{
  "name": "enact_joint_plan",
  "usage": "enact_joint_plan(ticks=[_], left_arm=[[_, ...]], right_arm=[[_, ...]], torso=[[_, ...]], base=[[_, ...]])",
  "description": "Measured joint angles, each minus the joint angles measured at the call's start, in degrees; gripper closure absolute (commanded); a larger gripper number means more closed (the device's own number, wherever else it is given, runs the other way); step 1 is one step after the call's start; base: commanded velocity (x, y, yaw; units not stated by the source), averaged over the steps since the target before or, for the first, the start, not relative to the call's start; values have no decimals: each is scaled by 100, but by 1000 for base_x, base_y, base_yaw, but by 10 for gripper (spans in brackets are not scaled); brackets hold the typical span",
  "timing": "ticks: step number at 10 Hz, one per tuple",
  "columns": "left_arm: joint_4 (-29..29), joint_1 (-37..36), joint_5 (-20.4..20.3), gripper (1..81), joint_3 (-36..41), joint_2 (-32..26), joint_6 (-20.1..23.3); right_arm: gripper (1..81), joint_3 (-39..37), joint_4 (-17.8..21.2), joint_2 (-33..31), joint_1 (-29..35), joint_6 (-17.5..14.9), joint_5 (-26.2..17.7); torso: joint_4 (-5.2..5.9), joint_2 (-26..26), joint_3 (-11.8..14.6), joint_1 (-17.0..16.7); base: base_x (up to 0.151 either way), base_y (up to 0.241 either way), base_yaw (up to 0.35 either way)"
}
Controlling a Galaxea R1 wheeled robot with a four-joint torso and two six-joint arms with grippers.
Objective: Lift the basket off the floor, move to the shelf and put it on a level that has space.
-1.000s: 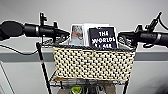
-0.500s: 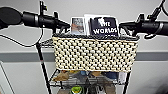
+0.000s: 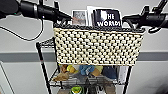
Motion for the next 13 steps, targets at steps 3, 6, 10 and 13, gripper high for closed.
enact_joint_plan(ticks=[3, 6, 10, 13], left_arm=[[-22, -6, 143, 811, -389, 171, -16], [-41, -247, 328, 811, -751, 354, -40], [-50, -628, 471, 811, -1145, 560, -16], [-85, -744, 571, 811, -1208, 653, -35]], right_arm=[[811, -363, -1, 247, 44, 33, -155], [811, -817, -1, 523, 154, 80, -494], [811, -1165, -20, 662, 499, 72, -640], [811, -1326, 2, 725, 736, 124, -741]], torso=[[0, 2, 0, 0], [0, 2, 0, 2], [0, 2, 0, 2], [0, 2, 0, 2]], base=[[0, 0, 0], [0, 0, 0], [0, 0, 0], [0, 0, 0]])
